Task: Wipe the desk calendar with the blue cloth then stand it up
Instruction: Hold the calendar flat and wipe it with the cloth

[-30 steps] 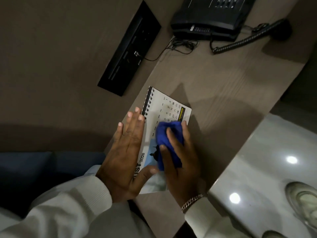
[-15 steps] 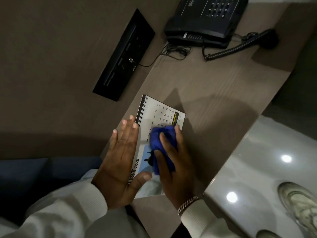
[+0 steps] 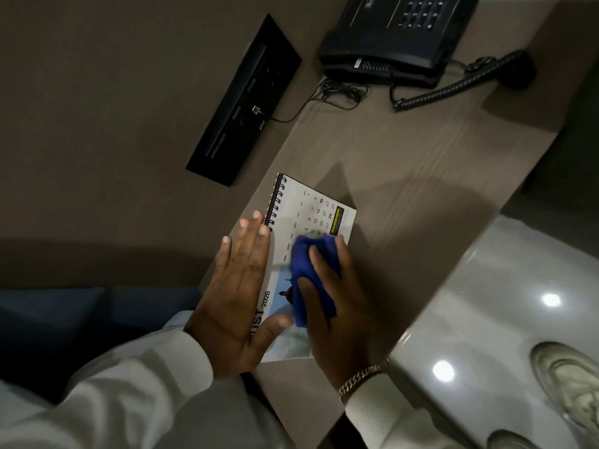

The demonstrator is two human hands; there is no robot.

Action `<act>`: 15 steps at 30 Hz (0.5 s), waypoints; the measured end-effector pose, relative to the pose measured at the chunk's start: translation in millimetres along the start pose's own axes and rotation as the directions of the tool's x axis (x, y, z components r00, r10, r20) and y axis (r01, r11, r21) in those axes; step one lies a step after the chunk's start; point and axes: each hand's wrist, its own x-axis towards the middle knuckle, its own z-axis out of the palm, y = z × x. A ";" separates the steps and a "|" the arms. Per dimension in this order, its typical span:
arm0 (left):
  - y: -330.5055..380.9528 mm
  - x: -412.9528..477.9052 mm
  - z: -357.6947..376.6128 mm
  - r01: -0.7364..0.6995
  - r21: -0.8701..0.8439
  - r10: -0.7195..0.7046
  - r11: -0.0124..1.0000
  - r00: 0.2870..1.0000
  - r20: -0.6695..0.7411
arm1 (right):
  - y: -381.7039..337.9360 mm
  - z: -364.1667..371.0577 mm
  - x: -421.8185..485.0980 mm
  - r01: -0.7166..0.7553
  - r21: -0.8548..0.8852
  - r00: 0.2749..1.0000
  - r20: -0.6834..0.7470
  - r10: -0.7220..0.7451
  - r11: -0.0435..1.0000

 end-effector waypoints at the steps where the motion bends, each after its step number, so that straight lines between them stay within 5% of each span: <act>1: -0.6 -0.1 0.0 -0.007 0.007 0.007 1.000 1.000 -0.002 | -3.5 1.9 6.3 0.025 0.020 1.000 0.016 -0.025 0.999; 4: -0.9 0.1 0.4 -0.001 0.017 0.001 1.000 1.000 -0.002 | -7.1 6.7 33.7 0.057 0.096 0.998 0.000 -0.057 0.994; 8: -1.8 -0.1 1.4 -0.001 0.016 0.001 1.000 1.000 -0.013 | 10.4 5.2 43.7 -0.110 0.043 0.985 -0.127 0.114 0.993; 12: -7.6 -2.1 4.9 -0.005 0.020 0.005 1.000 1.000 -0.012 | 20.8 -2.8 1.6 -0.114 -0.098 0.987 0.104 0.124 0.989; 15: -11.7 -3.2 6.4 -0.021 0.034 0.021 0.999 1.000 -0.022 | 17.1 -6.7 -4.6 -0.074 -0.079 0.985 0.149 0.086 0.994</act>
